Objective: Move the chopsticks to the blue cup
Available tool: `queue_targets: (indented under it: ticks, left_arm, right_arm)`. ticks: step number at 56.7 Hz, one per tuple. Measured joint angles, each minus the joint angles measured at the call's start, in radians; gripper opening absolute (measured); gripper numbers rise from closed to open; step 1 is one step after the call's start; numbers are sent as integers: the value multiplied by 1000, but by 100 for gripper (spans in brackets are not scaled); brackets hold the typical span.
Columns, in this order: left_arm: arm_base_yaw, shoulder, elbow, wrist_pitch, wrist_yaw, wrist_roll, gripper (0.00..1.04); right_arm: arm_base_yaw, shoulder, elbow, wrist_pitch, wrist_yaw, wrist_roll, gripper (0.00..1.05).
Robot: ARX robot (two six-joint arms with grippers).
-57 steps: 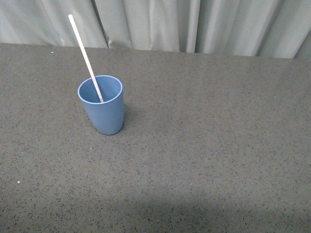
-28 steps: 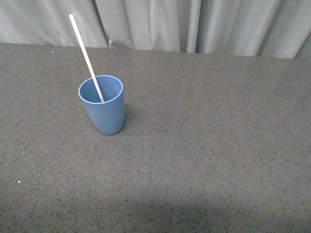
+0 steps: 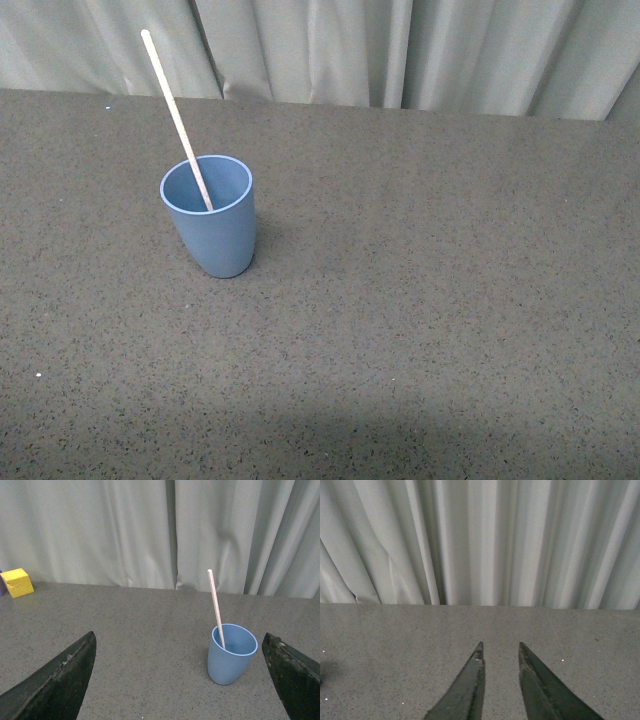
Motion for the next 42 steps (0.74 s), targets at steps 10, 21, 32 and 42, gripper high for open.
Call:
queue_targets:
  ticks: [10,21,32,42]
  left_arm:
    - [0,0,0,0,0,0,98]
    - [0,0,0,0,0,0,98]
    - [0,0,0,0,0,0,98]
    - [0,0,0,0,0,0,98]
  right_arm:
    - [0,0,0,0,0,0,57]
    - [0,0,0,0,0,0,94]
    - [0,0,0,0,0,0,95]
    - [0,0,0,0,0,0,95]
